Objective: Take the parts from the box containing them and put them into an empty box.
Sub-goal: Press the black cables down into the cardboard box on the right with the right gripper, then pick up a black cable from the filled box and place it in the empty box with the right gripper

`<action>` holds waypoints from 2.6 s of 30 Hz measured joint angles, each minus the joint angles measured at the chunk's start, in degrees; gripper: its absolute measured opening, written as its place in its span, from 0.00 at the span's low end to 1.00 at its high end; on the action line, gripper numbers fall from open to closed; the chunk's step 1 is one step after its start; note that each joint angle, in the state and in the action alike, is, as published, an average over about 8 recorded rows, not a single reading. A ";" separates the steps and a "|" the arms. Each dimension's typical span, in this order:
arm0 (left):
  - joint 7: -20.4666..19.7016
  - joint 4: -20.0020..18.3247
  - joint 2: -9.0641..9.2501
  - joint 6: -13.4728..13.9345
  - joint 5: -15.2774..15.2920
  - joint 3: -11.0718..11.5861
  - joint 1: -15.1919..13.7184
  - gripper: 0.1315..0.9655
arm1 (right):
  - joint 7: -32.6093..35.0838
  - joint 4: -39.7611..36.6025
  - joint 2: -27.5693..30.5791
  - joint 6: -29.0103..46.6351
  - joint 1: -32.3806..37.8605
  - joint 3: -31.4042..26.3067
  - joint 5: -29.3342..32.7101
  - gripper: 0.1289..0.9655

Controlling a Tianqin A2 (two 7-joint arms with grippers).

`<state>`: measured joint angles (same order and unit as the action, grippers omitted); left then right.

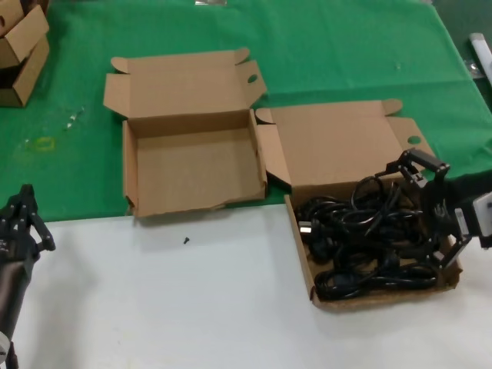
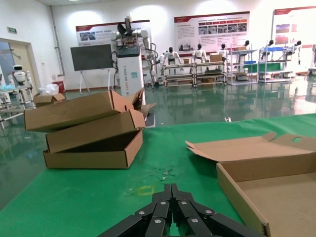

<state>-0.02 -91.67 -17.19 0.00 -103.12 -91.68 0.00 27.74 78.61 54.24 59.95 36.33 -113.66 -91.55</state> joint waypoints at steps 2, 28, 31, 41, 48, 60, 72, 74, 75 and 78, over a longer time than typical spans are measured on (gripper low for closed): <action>-0.01 0.00 0.00 0.00 0.00 0.00 0.00 0.03 | 1.23 -1.66 -0.93 0.69 1.43 -0.45 1.02 1.00; -0.01 0.00 0.00 0.00 0.02 0.00 0.00 0.01 | 9.36 -12.29 -7.25 1.01 5.51 -0.36 3.50 0.77; -0.01 0.00 0.00 0.00 0.02 0.00 0.00 0.01 | 9.40 -12.34 -7.44 0.89 5.36 -0.19 3.45 0.71; -0.01 0.00 0.00 0.00 0.02 0.00 0.00 0.01 | 9.65 -12.42 -7.86 0.62 4.71 -0.05 3.56 0.53; 0.00 0.00 0.00 0.00 0.02 0.00 0.00 0.01 | 9.99 -12.79 -8.04 0.49 4.65 0.03 3.68 0.31; 0.00 0.00 0.00 0.00 0.01 0.00 0.00 0.01 | 7.53 -11.41 -6.96 1.22 3.91 0.55 3.24 0.12; 0.00 0.00 0.00 0.00 0.01 0.00 0.00 0.01 | -1.89 -8.73 -5.42 3.59 6.71 1.48 2.67 0.11; 0.00 0.00 0.00 0.00 0.01 0.00 0.00 0.01 | -3.45 -8.65 -5.60 3.92 7.62 1.65 2.42 0.11; 0.00 0.00 0.00 0.00 0.01 0.00 0.00 0.01 | -4.15 -8.68 -5.79 4.02 8.11 1.72 2.32 0.11; 0.00 0.00 0.00 0.00 0.01 0.00 0.00 0.01 | -5.66 -9.06 -6.75 3.91 9.66 1.84 2.18 0.11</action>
<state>-0.02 -91.67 -17.19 0.00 -103.12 -91.68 0.00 22.08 69.55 47.49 63.86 45.99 -111.82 -89.37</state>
